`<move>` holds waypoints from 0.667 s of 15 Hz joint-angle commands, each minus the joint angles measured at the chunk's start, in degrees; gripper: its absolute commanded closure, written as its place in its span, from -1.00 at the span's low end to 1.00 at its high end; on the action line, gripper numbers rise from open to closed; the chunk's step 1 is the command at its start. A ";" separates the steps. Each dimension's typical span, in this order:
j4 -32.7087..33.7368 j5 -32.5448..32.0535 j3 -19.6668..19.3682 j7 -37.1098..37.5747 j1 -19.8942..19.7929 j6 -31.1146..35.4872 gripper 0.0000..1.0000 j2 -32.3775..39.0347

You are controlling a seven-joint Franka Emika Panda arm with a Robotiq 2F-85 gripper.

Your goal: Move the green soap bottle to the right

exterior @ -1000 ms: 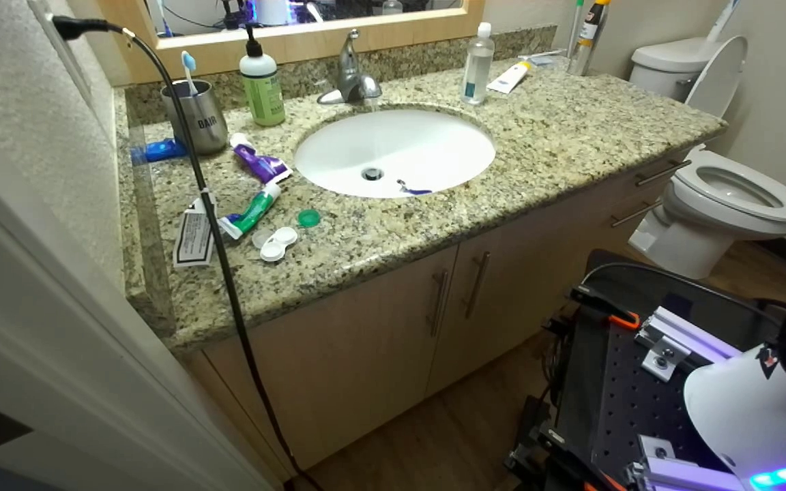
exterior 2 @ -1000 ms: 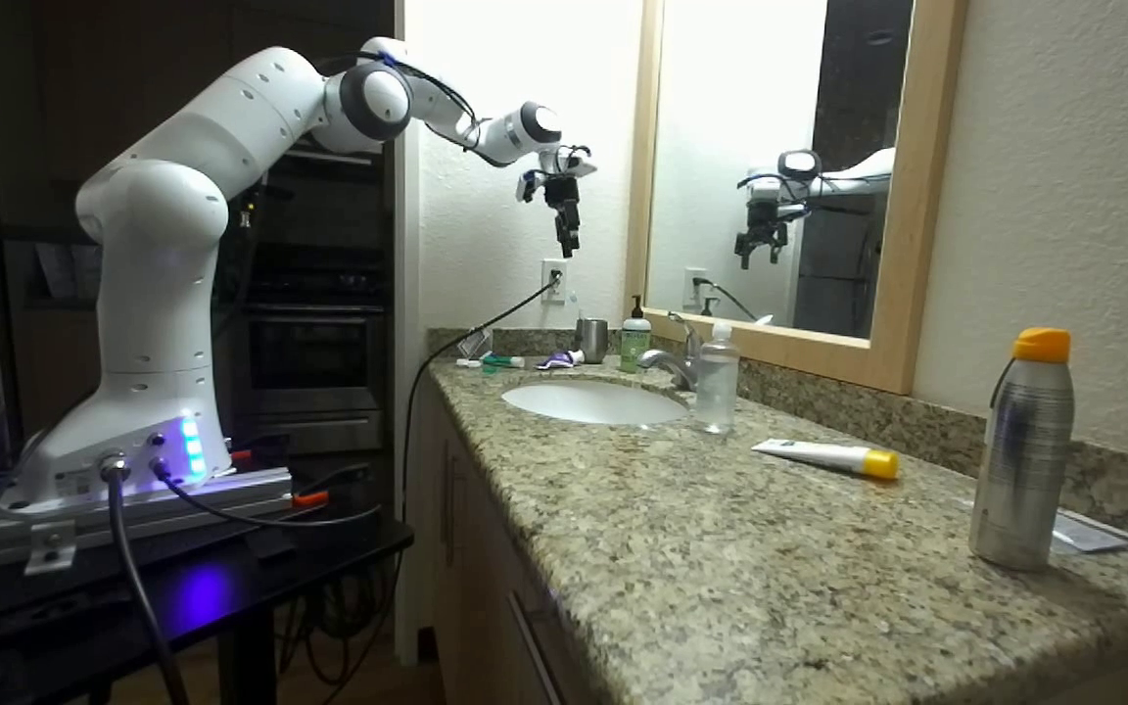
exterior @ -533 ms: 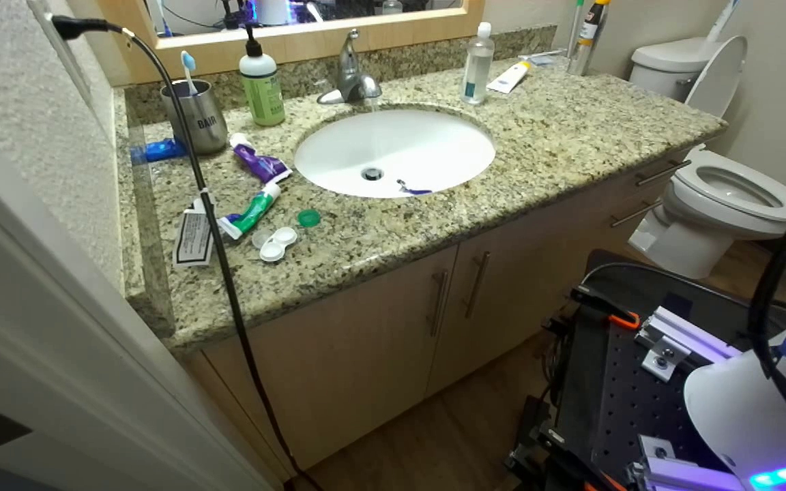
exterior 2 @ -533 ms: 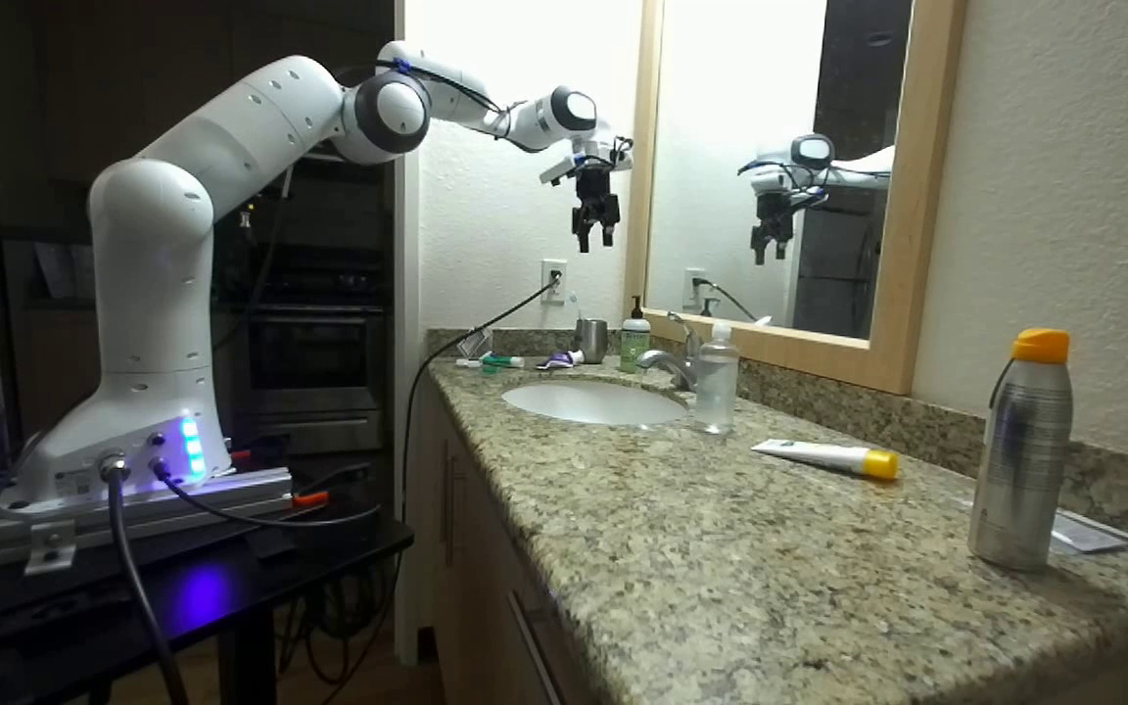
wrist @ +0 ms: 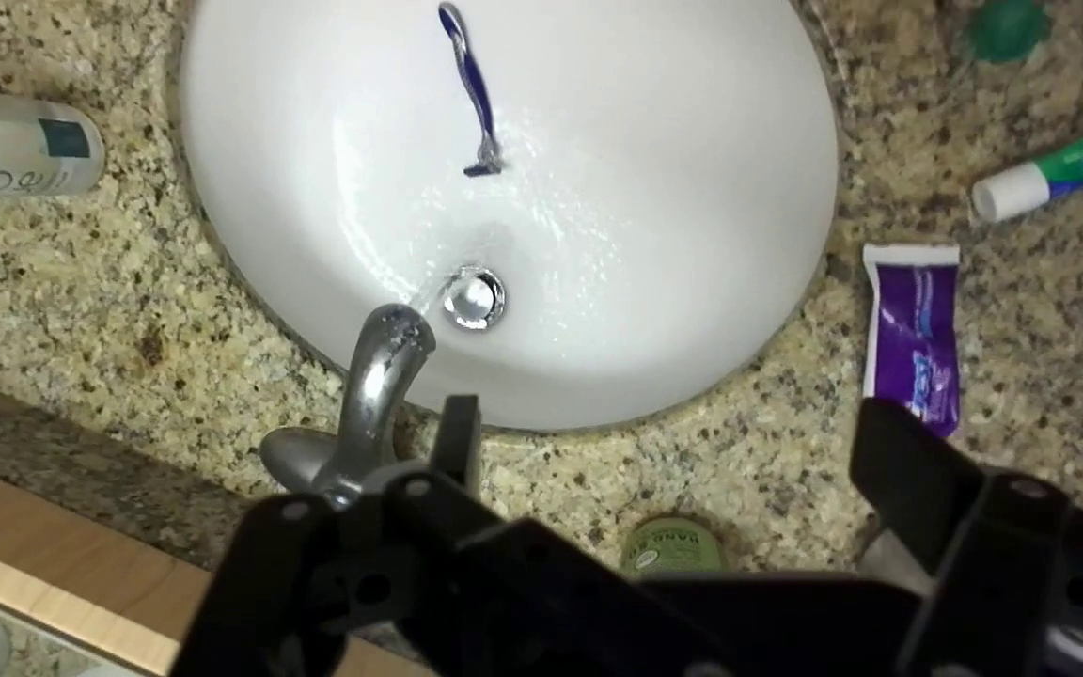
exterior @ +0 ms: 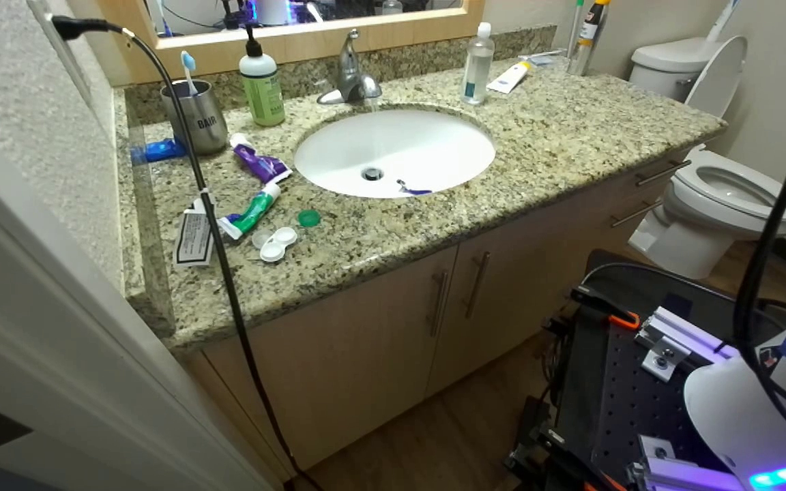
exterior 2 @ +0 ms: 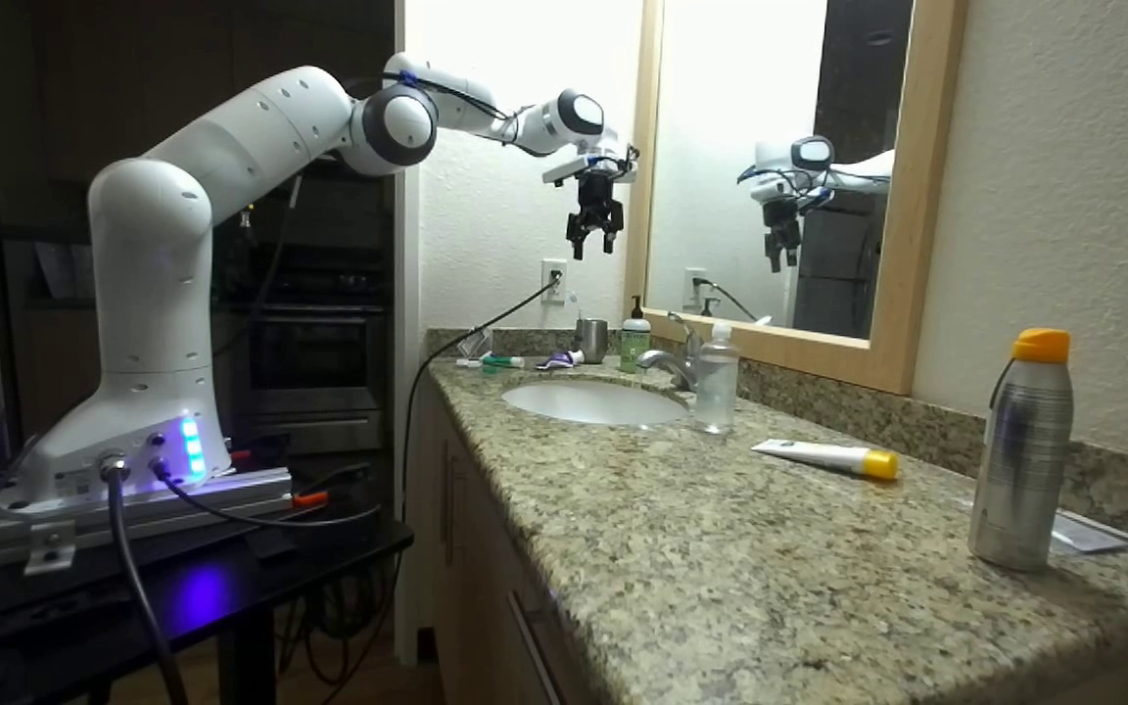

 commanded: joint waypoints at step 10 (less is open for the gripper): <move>3.73 9.70 3.61 0.31 -2.02 17.18 -1.00 8.64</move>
